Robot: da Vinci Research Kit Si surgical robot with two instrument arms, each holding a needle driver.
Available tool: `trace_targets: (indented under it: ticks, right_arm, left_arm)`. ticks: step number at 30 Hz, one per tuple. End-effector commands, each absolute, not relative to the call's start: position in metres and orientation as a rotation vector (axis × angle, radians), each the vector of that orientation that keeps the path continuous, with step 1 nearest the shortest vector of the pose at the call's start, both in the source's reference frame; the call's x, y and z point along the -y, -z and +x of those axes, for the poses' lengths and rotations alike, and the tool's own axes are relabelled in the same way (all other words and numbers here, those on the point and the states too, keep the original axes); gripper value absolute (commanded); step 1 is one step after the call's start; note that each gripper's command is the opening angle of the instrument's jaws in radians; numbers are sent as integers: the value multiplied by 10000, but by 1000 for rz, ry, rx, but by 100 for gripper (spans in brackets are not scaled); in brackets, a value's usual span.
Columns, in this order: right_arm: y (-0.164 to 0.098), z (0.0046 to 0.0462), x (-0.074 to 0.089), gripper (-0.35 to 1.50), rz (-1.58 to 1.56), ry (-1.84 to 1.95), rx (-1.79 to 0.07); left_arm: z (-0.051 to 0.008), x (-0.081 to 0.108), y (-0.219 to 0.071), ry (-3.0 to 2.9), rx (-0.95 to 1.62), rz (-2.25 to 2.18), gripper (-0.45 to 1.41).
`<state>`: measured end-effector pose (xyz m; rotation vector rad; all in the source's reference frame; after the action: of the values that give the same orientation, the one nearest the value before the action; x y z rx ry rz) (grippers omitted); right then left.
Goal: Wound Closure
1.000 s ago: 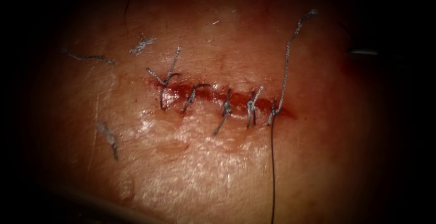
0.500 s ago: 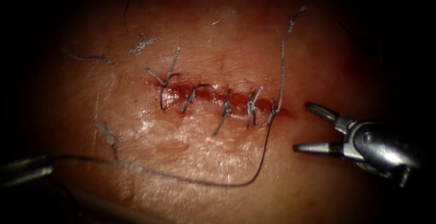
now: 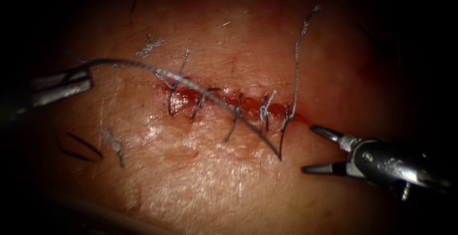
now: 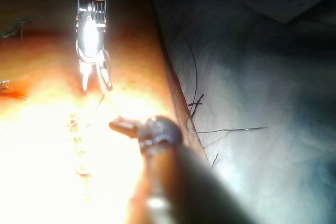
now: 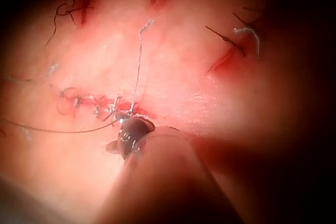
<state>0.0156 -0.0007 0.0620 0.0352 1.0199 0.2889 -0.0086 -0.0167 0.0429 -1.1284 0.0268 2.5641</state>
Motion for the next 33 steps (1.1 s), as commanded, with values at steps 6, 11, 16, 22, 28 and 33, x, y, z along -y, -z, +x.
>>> trace_targets:
  ticks: [6, 11, 16, 22, 28, 33]
  right_arm:
    - [-601, 194, 58, 116, 118, -288, -1037]
    - [-590, 221, 46, 114, 80, -363, -1098]
    - [-586, 227, 12, 113, -22, -527, -1159]
    - [-583, 182, -48, 111, -201, -747, -1172]
    - [-592, 160, -77, 109, -282, -887, -1139]
    - [-613, 162, -105, 109, -267, -977, -1135]
  left_arm:
    - [-154, 165, -454, -2534, 12, -1206, -45]
    - [-182, 167, -473, -2536, 29, -1229, -45]
    - [-192, 179, -481, -2551, 42, -1238, -45]
    - [-192, 204, -510, -2599, 61, -1226, -45]
    - [-190, 234, -558, -2622, 124, -1193, -45]
    - [-206, 258, -592, -2642, 177, -1181, -45]
